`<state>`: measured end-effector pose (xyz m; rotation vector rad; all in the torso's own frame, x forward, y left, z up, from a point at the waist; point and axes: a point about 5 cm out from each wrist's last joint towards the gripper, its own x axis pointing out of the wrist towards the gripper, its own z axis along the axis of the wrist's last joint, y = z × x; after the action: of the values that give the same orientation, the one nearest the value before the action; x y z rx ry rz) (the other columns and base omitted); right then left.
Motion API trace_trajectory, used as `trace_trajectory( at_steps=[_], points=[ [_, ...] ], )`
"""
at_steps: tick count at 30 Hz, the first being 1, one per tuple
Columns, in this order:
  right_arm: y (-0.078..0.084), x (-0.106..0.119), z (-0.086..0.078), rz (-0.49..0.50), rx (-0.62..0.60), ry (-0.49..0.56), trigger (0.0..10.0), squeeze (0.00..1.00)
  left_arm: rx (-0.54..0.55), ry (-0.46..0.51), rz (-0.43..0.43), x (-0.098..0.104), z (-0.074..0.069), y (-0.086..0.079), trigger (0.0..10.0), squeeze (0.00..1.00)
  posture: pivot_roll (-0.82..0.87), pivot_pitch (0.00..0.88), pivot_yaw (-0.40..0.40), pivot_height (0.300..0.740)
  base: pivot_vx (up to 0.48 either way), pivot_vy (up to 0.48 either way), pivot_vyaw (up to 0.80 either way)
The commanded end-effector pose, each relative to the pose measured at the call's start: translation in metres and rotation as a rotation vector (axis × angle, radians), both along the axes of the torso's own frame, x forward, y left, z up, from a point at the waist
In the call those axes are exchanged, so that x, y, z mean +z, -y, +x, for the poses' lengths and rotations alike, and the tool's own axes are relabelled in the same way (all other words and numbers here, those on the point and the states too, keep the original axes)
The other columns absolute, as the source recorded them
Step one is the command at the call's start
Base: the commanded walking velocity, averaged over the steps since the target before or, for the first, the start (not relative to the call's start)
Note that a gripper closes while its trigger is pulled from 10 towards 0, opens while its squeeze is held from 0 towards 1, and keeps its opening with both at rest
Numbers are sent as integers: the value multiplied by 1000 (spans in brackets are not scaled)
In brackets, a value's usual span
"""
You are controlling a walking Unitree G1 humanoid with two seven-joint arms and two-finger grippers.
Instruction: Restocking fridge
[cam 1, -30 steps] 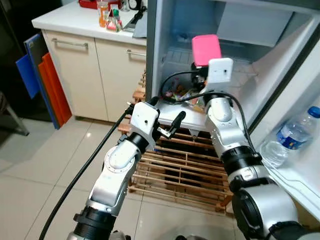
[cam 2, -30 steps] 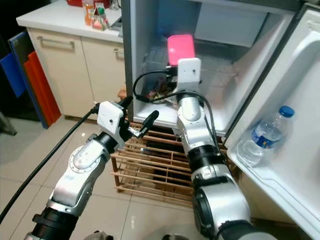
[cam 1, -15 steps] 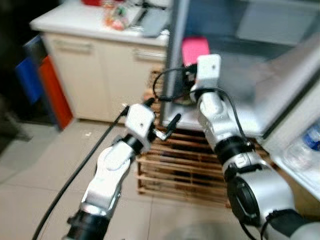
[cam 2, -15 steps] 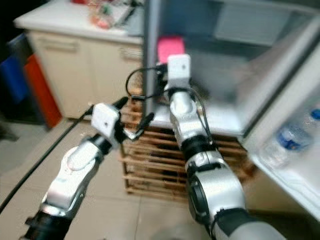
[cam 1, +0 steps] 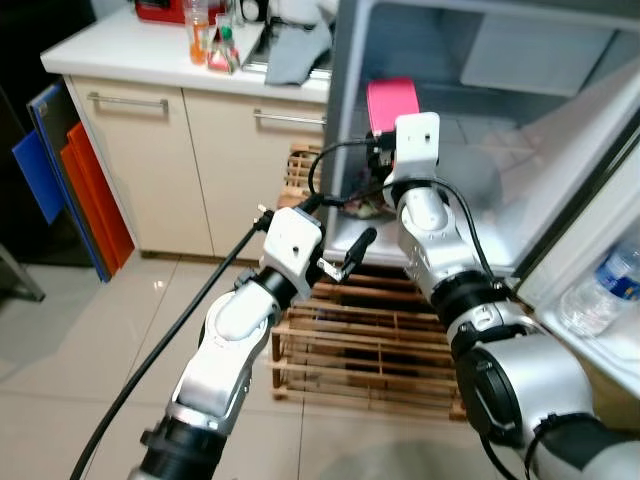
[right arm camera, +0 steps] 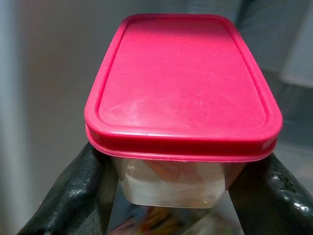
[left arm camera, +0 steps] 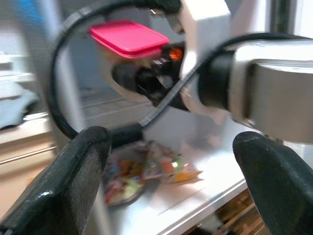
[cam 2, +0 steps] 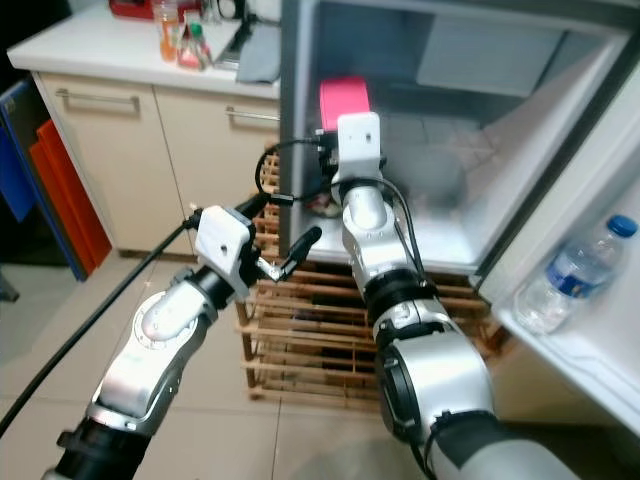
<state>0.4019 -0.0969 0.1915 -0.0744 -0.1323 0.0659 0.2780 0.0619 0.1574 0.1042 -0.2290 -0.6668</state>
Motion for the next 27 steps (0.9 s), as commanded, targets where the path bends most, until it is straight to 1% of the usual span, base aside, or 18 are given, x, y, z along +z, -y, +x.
trace_trajectory(
  at_steps=[1,8,11,16,20,24,26,27],
  points=[
    [0,8,3,10,-9,16,0,0,12,8,2,3,1,-2,10000,0,69,0,-66,740,0,0,0],
    [-1,8,3,12,-10,13,0,0,23,5,8,2,0,-4,10000,0,70,0,-62,740,0,0,0],
    [-4,8,4,27,-3,-5,0,0,33,3,17,1,-1,-4,10000,0,72,0,-59,740,0,0,0],
    [-10,14,7,48,-1,-14,0,0,30,1,22,1,-5,-5,10000,0,93,0,-60,740,0,0,0],
    [-8,14,7,64,-17,-7,0,0,42,11,47,1,-6,-8,10000,0,101,0,-61,740,0,0,0],
    [-6,11,6,69,-25,-11,0,0,39,20,49,4,-5,-8,10000,0,99,0,-64,740,0,0,0],
    [-5,9,6,69,-30,-16,0,0,26,29,36,8,-4,-7,10000,0,94,0,-63,740,0,0,0],
    [-5,9,6,68,-33,-18,0,0,3,41,32,11,-3,-4,10000,0,95,0,-65,740,480,0,0]
  ],
)
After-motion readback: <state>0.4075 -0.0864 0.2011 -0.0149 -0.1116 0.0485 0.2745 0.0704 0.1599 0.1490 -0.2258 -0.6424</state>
